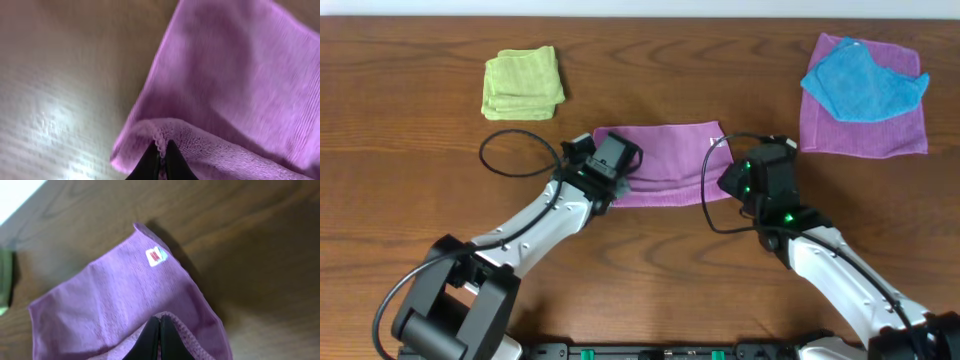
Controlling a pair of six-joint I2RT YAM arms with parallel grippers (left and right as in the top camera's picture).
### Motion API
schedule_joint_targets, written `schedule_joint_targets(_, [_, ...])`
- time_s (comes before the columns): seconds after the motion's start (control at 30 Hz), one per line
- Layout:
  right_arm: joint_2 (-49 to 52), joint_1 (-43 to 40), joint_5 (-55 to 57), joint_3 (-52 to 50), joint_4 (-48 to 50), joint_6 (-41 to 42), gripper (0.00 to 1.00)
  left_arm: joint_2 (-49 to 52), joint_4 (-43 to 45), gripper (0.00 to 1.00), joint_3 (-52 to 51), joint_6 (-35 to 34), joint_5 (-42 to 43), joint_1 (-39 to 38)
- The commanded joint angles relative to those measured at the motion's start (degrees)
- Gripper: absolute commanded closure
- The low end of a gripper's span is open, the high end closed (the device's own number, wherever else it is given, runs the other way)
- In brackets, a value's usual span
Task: Fold the cloth
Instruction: 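Lift the bottom edge and fold it up onto the top edge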
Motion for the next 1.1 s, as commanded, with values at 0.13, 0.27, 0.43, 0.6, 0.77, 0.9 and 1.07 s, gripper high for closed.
schedule_joint_targets(0.13, [5.01, 0.48, 2.12, 0.76, 7.63, -0.66, 0.98, 0.44, 4.57, 0.94, 0.92, 3.48, -1.49, 3.82])
schedule_joint_targets(0.27, [7.17, 0.44, 3.91, 0.76, 10.60, -0.66, 0.98, 1.14, 7.91, 0.94, 0.92, 5.25, -1.49, 4.24])
schedule_joint_targets(0.43, [8.85, 0.44, 5.49, 0.76, 14.84, -2.12, 0.99, 2.93, 12.90, 0.94, 0.92, 5.90, -1.16, 4.24])
schedule_joint_targets(0.6, [9.79, 0.44, 5.51, 0.76, 18.32, -3.98, 0.98, 3.32, 14.43, 0.94, 0.92, 6.32, -1.73, 4.31])
schedule_joint_targets(0.77, [12.07, 0.48, 5.46, 0.76, 20.35, -4.15, 0.98, 3.50, 14.10, 0.94, 0.92, 7.63, -2.43, 4.72])
schedule_joint_targets(0.9, [14.34, 0.48, 5.49, 0.76, 23.26, -4.33, 0.98, 4.26, 15.04, 0.94, 0.92, 8.00, -3.17, 4.85])
schedule_joint_targets(1.07, [16.09, 0.46, 5.49, 0.79, 26.69, -4.31, 0.98, 5.40, 17.31, 0.94, 0.92, 9.35, -3.08, 5.09])
